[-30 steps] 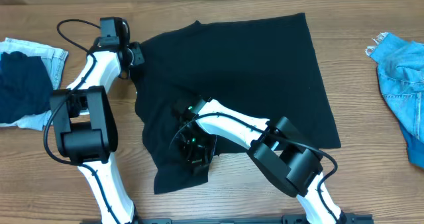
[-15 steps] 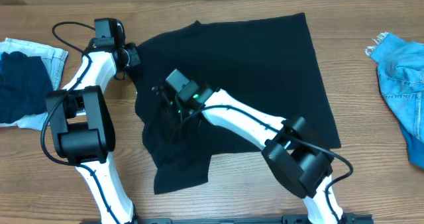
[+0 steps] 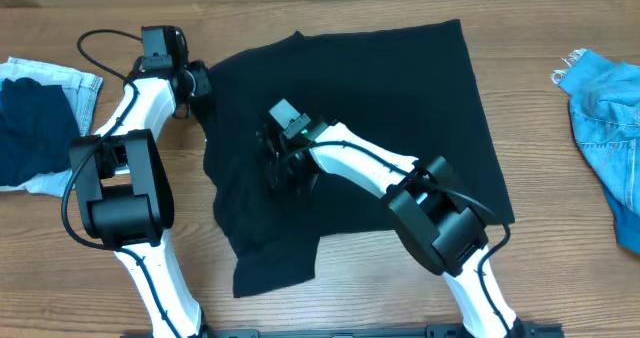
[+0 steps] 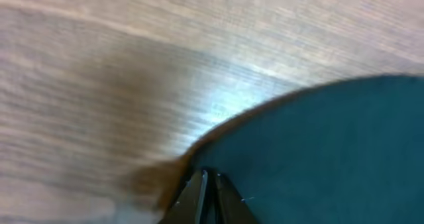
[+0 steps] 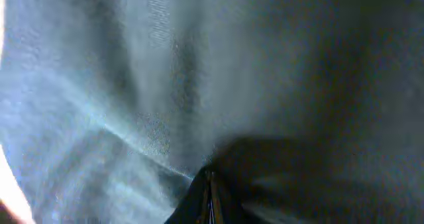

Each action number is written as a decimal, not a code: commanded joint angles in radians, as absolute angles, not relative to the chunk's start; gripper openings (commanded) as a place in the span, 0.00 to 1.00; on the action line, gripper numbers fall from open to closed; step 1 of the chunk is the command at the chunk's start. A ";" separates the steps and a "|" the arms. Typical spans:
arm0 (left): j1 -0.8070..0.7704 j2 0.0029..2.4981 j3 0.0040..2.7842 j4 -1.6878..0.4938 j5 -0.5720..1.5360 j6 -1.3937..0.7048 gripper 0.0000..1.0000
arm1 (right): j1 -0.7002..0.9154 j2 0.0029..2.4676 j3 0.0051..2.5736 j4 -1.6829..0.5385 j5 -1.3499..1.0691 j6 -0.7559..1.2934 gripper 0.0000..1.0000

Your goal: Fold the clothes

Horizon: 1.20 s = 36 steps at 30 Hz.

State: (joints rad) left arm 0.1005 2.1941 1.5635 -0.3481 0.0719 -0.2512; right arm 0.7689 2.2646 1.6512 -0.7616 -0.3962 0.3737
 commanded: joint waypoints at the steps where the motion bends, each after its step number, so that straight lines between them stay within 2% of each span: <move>1: 0.104 2.192 1.562 -0.284 0.078 -0.215 0.10 | 0.830 2.299 1.643 -0.879 -0.459 0.401 0.04; 5: 0.105 2.192 1.562 -0.247 0.068 -0.201 0.11 | 0.869 2.298 1.644 -0.926 -0.472 0.393 0.04; 9: 0.105 2.191 1.565 -0.266 0.072 -0.179 0.10 | 0.847 2.281 1.648 -0.786 -0.443 0.313 0.04; 14: 0.106 2.176 1.679 -0.469 0.109 -0.106 0.10 | 0.767 2.229 1.732 -0.757 -0.329 0.279 0.11; 17: 0.104 2.175 1.788 -0.655 0.141 -0.089 0.13 | 0.692 2.185 1.799 -0.781 -0.319 0.261 0.31; 18: 0.104 2.175 1.835 -0.742 0.161 -0.089 0.15 | 0.629 2.162 1.856 -0.846 -0.315 0.261 0.41; 19: 0.104 2.175 1.855 -0.776 0.162 -0.089 0.16 | 0.598 2.156 1.881 -0.881 -0.315 0.261 0.43; 23: 0.107 2.174 2.008 -0.950 0.160 -0.073 0.25 | 0.420 2.148 1.998 -1.091 -0.315 0.262 0.44; 25: 0.106 2.174 2.139 -1.086 0.161 -0.073 0.26 | 0.331 2.148 2.018 -1.151 -0.315 0.261 0.46; 29: 0.089 2.170 2.405 -1.373 0.162 -0.052 0.22 | 0.149 2.149 2.018 -1.241 -0.315 0.261 0.45; 30: 0.083 2.160 2.439 -1.405 0.165 -0.054 0.20 | 0.121 2.148 2.018 -1.253 -0.315 0.261 0.44; 33: 0.060 2.090 2.520 -1.501 0.153 -0.056 0.18 | 0.031 2.144 2.018 -1.312 -0.315 0.260 0.38; 36: 0.027 1.977 2.537 -1.564 0.088 -0.066 0.19 | -0.017 2.105 2.018 -1.351 -0.316 0.199 0.37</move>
State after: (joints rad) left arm 0.0677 2.1269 2.4901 -1.5219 0.1432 -0.0742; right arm 0.0101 2.1777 2.0010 -1.3331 -0.3103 0.2565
